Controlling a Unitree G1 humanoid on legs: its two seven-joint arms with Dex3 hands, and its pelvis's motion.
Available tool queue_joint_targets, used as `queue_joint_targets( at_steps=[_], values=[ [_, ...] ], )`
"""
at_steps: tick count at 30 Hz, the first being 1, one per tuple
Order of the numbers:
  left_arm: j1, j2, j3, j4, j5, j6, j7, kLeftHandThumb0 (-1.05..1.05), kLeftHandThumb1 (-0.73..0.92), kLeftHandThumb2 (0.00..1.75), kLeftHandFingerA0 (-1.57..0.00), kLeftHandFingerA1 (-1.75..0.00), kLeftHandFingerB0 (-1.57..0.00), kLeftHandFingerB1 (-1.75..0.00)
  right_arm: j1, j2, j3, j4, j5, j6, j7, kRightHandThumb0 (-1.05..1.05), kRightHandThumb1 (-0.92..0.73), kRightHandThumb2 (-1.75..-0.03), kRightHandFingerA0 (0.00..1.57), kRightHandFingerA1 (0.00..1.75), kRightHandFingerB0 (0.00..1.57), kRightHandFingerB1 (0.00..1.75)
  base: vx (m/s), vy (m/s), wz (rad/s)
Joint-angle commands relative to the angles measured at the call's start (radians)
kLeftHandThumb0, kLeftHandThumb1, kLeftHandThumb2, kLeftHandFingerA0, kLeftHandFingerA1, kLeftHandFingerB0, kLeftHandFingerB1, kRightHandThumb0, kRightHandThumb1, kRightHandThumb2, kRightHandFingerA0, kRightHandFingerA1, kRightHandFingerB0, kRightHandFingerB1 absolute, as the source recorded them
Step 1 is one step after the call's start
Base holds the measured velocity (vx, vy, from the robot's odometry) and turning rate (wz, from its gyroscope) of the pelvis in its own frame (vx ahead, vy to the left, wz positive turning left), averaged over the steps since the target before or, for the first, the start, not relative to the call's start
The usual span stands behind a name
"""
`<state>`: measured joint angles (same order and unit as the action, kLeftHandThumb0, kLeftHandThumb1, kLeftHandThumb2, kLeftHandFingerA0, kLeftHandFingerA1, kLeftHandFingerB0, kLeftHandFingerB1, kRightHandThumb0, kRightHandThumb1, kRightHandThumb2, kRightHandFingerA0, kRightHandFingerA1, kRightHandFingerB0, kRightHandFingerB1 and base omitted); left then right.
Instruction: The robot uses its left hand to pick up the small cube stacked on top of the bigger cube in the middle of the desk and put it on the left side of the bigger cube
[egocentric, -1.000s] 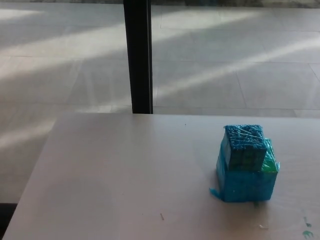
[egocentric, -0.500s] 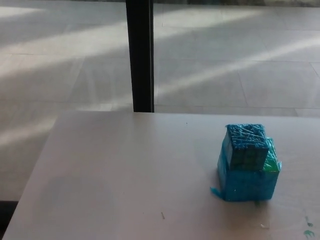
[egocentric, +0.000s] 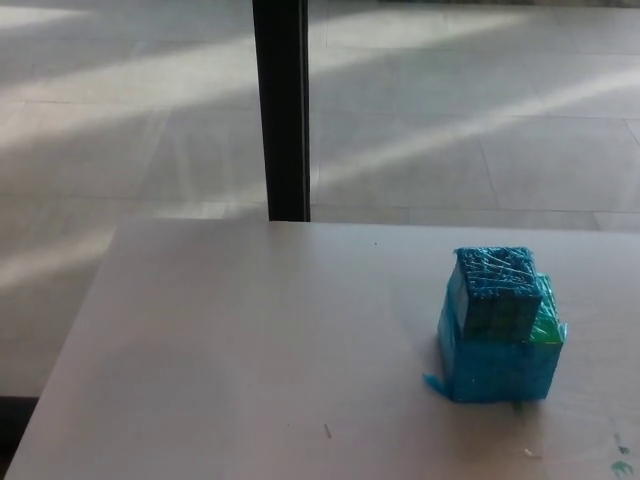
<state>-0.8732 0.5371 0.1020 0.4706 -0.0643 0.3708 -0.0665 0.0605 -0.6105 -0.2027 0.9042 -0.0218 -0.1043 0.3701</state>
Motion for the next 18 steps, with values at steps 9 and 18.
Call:
queue_joint_targets(
  at_steps=[9,18],
  values=[
    [-0.443,-0.237,-0.454,0.027,0.253,-0.01,-0.092,-0.96,0.53,0.95,-0.2,-0.63,-0.08,-0.14,-0.015,-0.031,0.002,0.032,0.002,-0.007,0.021,-0.93,-0.59,-0.66,0.58,1.02,0.42,0.87,0.0,0.0,0.0],
    [-0.464,-0.507,-0.528,0.054,0.223,0.008,-0.103,-0.98,0.51,0.97,-0.18,-0.62,-0.06,-0.3,-0.011,-0.029,0.002,0.019,0.002,-0.017,0.024,-0.94,-0.6,-0.68,0.59,1.07,0.41,0.91,0.0,0.0,0.0]
  ],
)
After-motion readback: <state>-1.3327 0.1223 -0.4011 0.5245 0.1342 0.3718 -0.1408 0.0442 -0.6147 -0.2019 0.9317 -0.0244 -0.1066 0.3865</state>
